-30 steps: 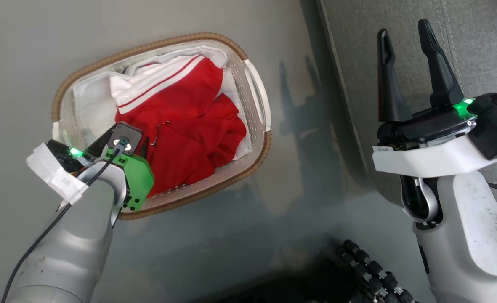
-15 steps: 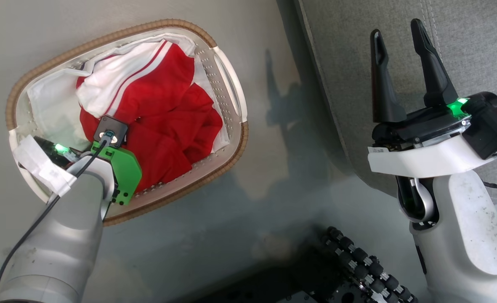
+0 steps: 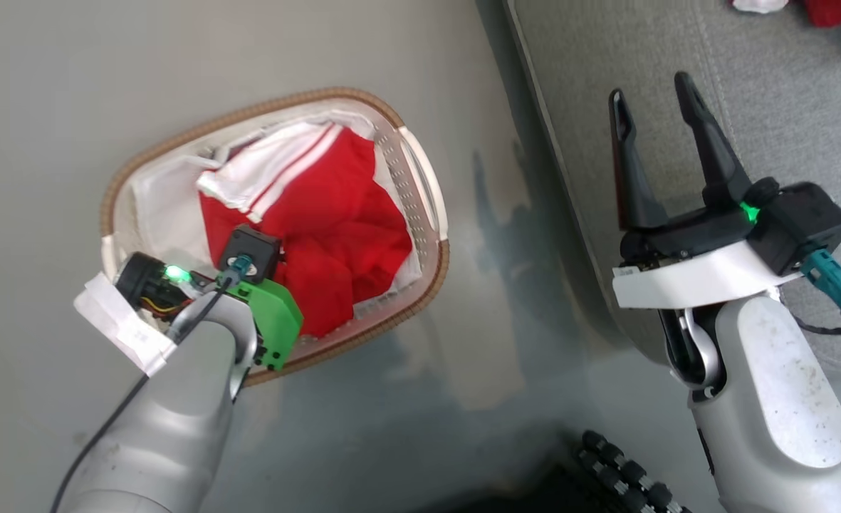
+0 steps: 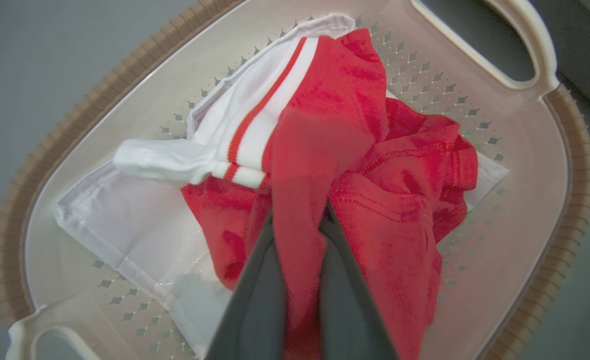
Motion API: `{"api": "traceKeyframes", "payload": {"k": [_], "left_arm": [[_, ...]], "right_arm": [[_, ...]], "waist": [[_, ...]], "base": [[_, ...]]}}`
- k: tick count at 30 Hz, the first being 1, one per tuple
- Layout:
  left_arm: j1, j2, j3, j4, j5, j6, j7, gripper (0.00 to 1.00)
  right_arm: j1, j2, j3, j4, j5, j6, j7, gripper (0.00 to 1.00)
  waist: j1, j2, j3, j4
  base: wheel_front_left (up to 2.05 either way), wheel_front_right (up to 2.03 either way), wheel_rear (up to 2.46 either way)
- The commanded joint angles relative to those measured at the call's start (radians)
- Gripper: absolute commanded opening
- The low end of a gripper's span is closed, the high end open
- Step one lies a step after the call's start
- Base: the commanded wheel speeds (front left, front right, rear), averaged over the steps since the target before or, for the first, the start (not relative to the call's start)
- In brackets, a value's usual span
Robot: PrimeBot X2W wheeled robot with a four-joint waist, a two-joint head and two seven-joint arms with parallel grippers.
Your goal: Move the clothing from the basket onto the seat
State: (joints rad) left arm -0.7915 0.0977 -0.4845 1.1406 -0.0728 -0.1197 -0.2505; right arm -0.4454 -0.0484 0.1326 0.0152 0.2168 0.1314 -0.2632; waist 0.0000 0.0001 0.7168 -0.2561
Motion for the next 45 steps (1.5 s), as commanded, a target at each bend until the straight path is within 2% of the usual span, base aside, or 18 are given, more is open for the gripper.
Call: {"api": "traceKeyframes", "payload": {"k": [1,6,11,17,22,30,39,45], "left_arm": [[0.024,-0.009,-0.004,-0.018,-0.016,-0.004,-0.009,0.00],[0.094,-0.015,-0.029,-0.128,-0.046,-0.010,-0.015,0.00],[0.181,0.016,-0.068,-0.266,-0.079,-0.012,-0.015,0.00],[0.237,0.096,-0.144,-0.402,-0.102,-0.012,-0.014,0.00],[0.197,0.165,-0.225,-0.500,-0.137,-0.012,0.007,0.00],[0.073,0.253,-0.315,-0.676,-0.216,-0.012,0.114,0.00],[-0.033,0.275,-0.323,-0.764,-0.270,-0.012,0.169,0.00],[-0.044,0.266,-0.335,-0.788,-0.284,-0.012,0.188,0.00]], "right_arm": [[0.023,-0.004,-0.006,0.014,-0.009,-0.001,-0.002,1.00],[0.071,-0.004,-0.018,0.072,-0.041,-0.001,-0.002,1.00],[0.129,-0.004,-0.024,0.127,-0.063,-0.001,-0.002,1.00],[0.191,-0.004,-0.011,0.182,-0.077,-0.001,-0.002,1.00],[0.218,-0.004,0.024,0.220,-0.076,-0.001,-0.002,1.00],[0.200,-0.004,0.135,0.267,-0.073,-0.001,-0.002,1.00],[0.120,-0.004,0.278,0.300,-0.051,-0.001,-0.002,1.00],[0.042,-0.003,0.338,0.298,-0.040,-0.001,-0.002,1.00]], "waist": [[0.0000,-0.0001,-0.115,0.065],[0.0000,-0.0001,-0.251,0.107],[0.0000,-0.0001,-0.382,0.137],[0.0000,-0.0001,-0.514,0.162],[0.0000,-0.0001,-0.599,0.177],[0.0000,-0.0001,-0.684,0.198],[0.0000,-0.0001,-0.722,0.204],[0.0000,-0.0001,-0.732,0.206]], "base": [[0.00,0.00,0.00],[0.00,0.00,0.00],[0.00,0.00,0.00],[0.00,0.00,0.00],[0.00,0.00,0.00],[0.00,0.00,0.00],[0.00,0.00,0.00],[0.00,0.00,0.00]]}}
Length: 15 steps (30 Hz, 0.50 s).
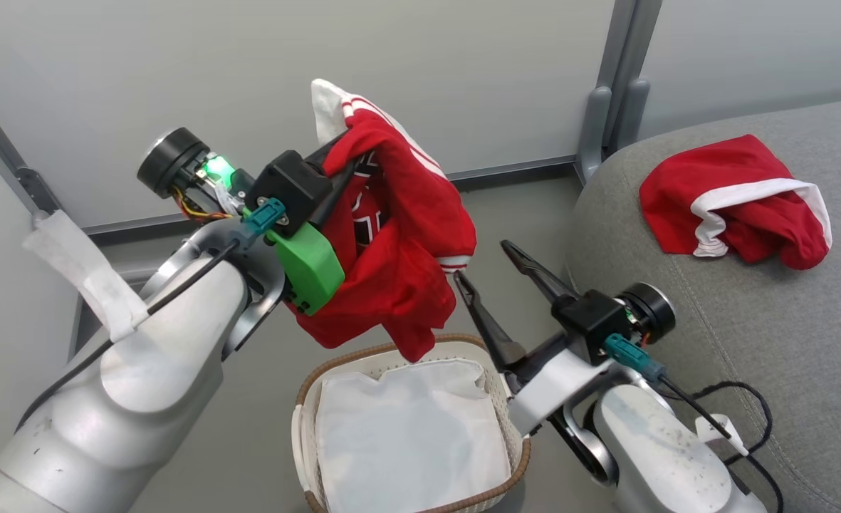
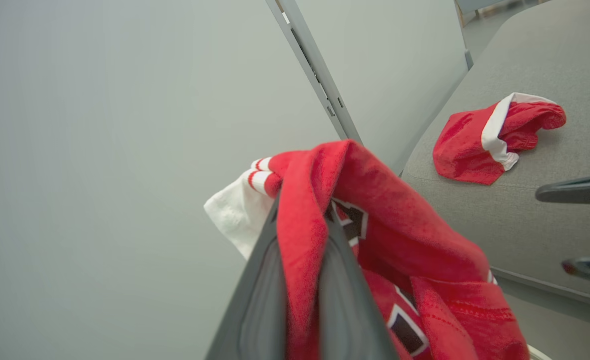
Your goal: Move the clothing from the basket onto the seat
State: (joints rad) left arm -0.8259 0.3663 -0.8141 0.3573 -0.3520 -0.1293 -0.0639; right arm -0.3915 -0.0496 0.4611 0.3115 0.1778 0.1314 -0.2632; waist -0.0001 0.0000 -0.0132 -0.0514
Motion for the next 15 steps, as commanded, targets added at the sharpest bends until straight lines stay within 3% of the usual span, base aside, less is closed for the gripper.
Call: {"api": "traceKeyframes", "payload": {"k": [1,8,15], "left_arm": [[-0.007,-0.004,-0.011,-0.009,-0.006,-0.002,0.006,0.00],[0.013,-0.023,-0.049,-0.045,-0.011,-0.001,0.019,0.00],[0.044,-0.039,-0.090,-0.104,-0.017,0.000,0.023,0.00]], "right_arm": [[-0.027,-0.002,0.024,0.006,-0.007,-0.001,-0.002,1.00],[-0.138,-0.002,0.092,0.109,-0.065,-0.001,-0.002,1.00],[-0.178,-0.002,0.052,0.170,-0.090,-0.001,-0.002,1.00]], "waist": [[0.0001,0.0000,-0.002,0.003],[0.0001,0.0000,-0.005,0.025],[0.0001,0.0000,-0.006,0.049]], "base": [[0.00,0.00,0.00],[0.00,0.00,0.00],[0.00,0.00,0.00]]}}
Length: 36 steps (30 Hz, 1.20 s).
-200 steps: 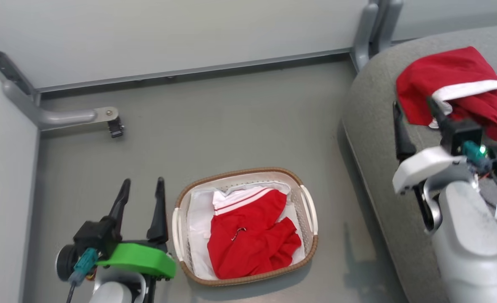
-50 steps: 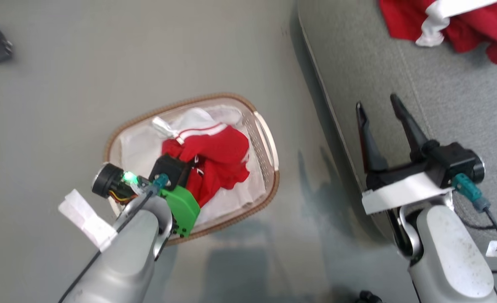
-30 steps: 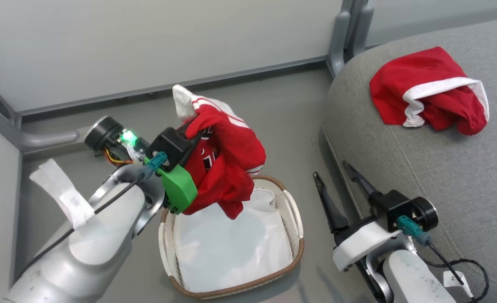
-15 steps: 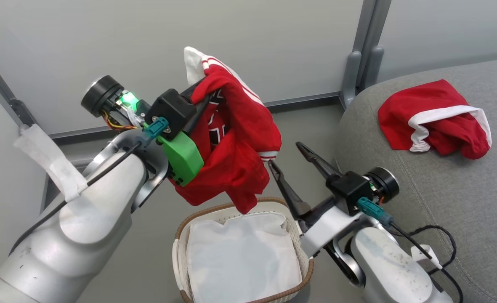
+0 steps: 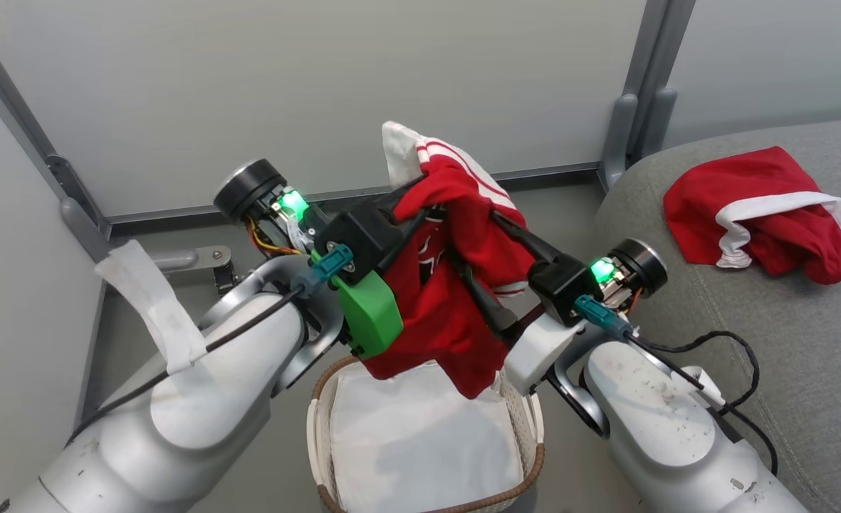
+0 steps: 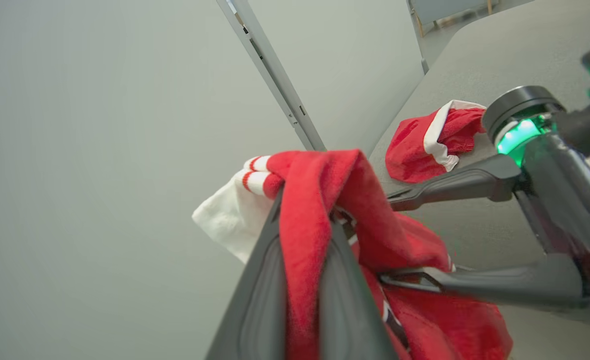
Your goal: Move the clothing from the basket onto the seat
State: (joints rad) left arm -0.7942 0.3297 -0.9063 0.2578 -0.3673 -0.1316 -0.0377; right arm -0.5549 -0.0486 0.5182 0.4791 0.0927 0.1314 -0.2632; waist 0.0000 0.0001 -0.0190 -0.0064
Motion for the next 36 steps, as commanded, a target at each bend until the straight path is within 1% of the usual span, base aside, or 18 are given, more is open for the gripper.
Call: {"api": "traceKeyframes", "payload": {"k": [1,4,5,6,7,10,14,15,17,18,19,20,21,22,25,27,36], "left_arm": [[0.018,-0.004,-0.003,-0.014,-0.003,0.005,-0.002,0.00],[0.031,-0.004,-0.010,-0.037,-0.007,0.010,-0.002,0.00],[0.035,-0.003,-0.011,-0.044,-0.008,0.013,-0.004,0.00],[0.038,-0.001,-0.013,-0.048,-0.008,0.014,-0.007,0.00],[0.046,0.001,-0.013,-0.054,-0.011,0.017,-0.008,0.00],[0.071,0.007,-0.006,-0.064,-0.029,0.031,-0.011,0.00],[0.130,0.003,0.020,-0.063,-0.081,0.057,-0.021,0.00],[0.150,-0.004,0.032,-0.065,-0.107,0.066,-0.030,0.00],[0.180,-0.007,0.050,-0.068,-0.127,0.085,-0.051,0.00],[0.194,-0.010,0.057,-0.070,-0.137,0.093,-0.064,0.02],[0.213,-0.013,0.060,-0.070,-0.144,0.101,-0.077,0.32],[0.227,-0.015,0.061,-0.070,-0.148,0.107,-0.087,0.44],[0.238,-0.016,0.063,-0.069,-0.152,0.111,-0.099,0.82],[0.255,-0.021,0.068,-0.067,-0.159,0.119,-0.120,1.00],[0.309,-0.034,0.080,-0.054,-0.172,0.142,-0.168,1.00],[0.331,-0.038,0.081,-0.049,-0.175,0.148,-0.183,1.00],[0.413,-0.046,0.085,-0.038,-0.182,0.153,-0.218,1.00]], "right_arm": [[-0.016,-0.004,-0.017,0.009,-0.010,-0.001,-0.002,1.00],[-0.015,-0.003,-0.024,0.036,-0.010,-0.001,-0.002,1.00],[-0.019,-0.003,-0.017,0.054,-0.005,-0.001,-0.002,0.92],[-0.023,-0.003,-0.008,0.066,0.003,-0.001,-0.002,0.36],[-0.029,-0.003,0.005,0.077,0.015,-0.001,-0.002,0.00],[-0.042,-0.003,0.026,0.088,0.045,-0.001,-0.002,0.00],[-0.057,-0.003,0.034,0.086,0.067,-0.001,-0.002,0.00],[-0.061,-0.003,0.034,0.085,0.069,-0.001,-0.002,0.00],[-0.070,-0.003,0.029,0.084,0.067,-0.001,-0.002,0.00],[-0.073,-0.003,0.025,0.083,0.064,-0.001,-0.002,0.00],[-0.075,-0.003,0.019,0.082,0.060,-0.001,-0.002,0.00],[-0.076,-0.003,0.013,0.082,0.056,-0.001,-0.002,0.00],[-0.077,-0.003,0.006,0.081,0.053,-0.001,-0.002,0.00],[-0.079,-0.003,-0.005,0.081,0.047,-0.001,-0.002,0.00],[-0.083,-0.003,-0.038,0.079,0.027,-0.001,-0.002,0.00],[-0.082,-0.003,-0.054,0.079,0.016,-0.001,-0.002,0.00],[-0.063,-0.003,-0.143,0.077,-0.039,-0.001,-0.002,0.00]], "waist": [[0.0000,-0.0001,0.000,0.007],[0.0000,-0.0001,0.001,0.013],[0.0000,-0.0001,0.001,0.015],[0.0000,-0.0001,0.002,0.016],[0.0000,-0.0001,0.002,0.017],[0.0000,-0.0001,0.007,0.013],[0.0000,-0.0001,0.014,0.008],[0.0000,-0.0001,0.016,0.006],[0.0000,-0.0001,0.020,0.005],[0.0000,-0.0001,0.021,0.005],[0.0000,-0.0001,0.023,0.006],[0.0000,-0.0001,0.024,0.006],[0.0000,-0.0001,0.025,0.007],[0.0000,-0.0001,0.027,0.008],[0.0000,-0.0001,0.031,0.011],[0.0000,-0.0001,0.034,0.011],[0.0000,-0.0001,0.050,-0.005]], "base": [[0.00,0.00,0.00],[0.00,0.00,0.00],[0.00,0.00,0.00],[0.00,0.00,0.00],[0.00,0.00,0.00],[0.00,0.00,0.00],[0.00,0.00,0.00],[0.00,0.00,0.00],[0.00,0.00,0.00],[0.00,0.00,0.00],[0.00,0.00,0.00],[0.00,0.00,0.00],[0.00,0.00,0.00],[0.00,0.00,0.00],[0.00,0.00,0.00],[0.00,0.00,0.00],[0.00,0.00,0.00]]}}
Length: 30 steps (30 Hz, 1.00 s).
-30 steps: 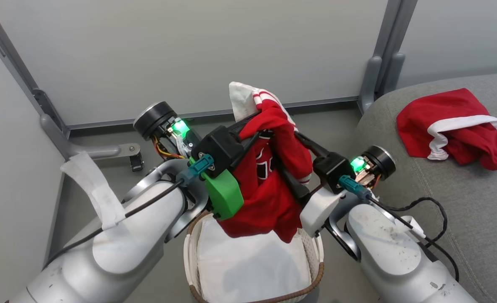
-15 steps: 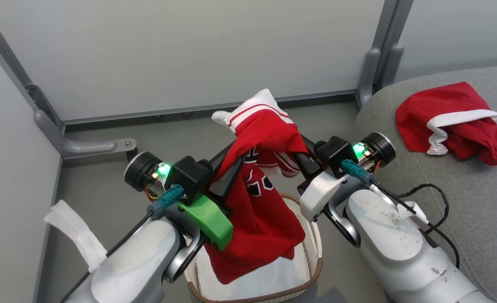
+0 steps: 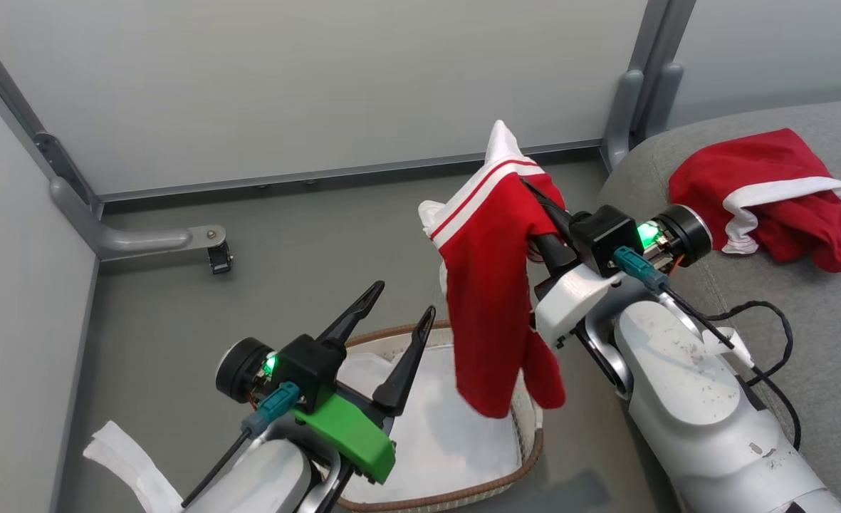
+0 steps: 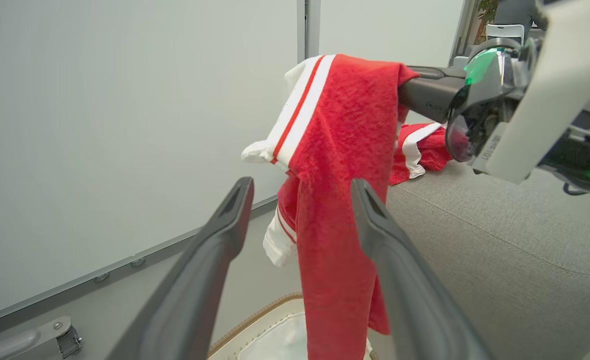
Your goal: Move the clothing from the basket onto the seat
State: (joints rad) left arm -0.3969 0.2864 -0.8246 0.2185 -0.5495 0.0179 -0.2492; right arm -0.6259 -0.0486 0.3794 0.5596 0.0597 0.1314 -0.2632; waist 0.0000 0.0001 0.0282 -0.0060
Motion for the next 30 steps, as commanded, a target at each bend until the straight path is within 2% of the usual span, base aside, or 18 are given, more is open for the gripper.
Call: {"api": "traceKeyframes", "payload": {"k": [1,10,23,30], "left_arm": [[0.023,-0.003,0.006,0.003,-0.002,0.004,-0.009,1.00],[0.069,-0.025,0.032,0.000,0.014,0.005,-0.016,1.00],[0.030,-0.031,0.060,-0.001,0.084,-0.008,-0.015,1.00],[0.005,-0.034,0.063,0.016,0.106,-0.018,-0.015,1.00]], "right_arm": [[0.010,-0.004,-0.013,-0.004,-0.012,-0.001,-0.002,0.00],[0.003,-0.003,-0.085,-0.017,-0.053,-0.001,-0.002,0.00],[-0.070,-0.016,-0.144,-0.063,-0.096,-0.001,-0.002,0.00],[-0.074,-0.039,-0.167,-0.072,-0.098,-0.001,-0.002,0.00]], "waist": [[0.0000,-0.0001,0.005,-0.009],[0.0000,-0.0001,0.034,-0.083],[0.0000,-0.0001,0.141,-0.283],[0.0000,-0.0001,0.193,-0.358]], "base": [[0.00,0.00,0.00],[0.00,0.00,0.00],[0.00,0.00,0.00],[0.00,0.00,0.00]]}}
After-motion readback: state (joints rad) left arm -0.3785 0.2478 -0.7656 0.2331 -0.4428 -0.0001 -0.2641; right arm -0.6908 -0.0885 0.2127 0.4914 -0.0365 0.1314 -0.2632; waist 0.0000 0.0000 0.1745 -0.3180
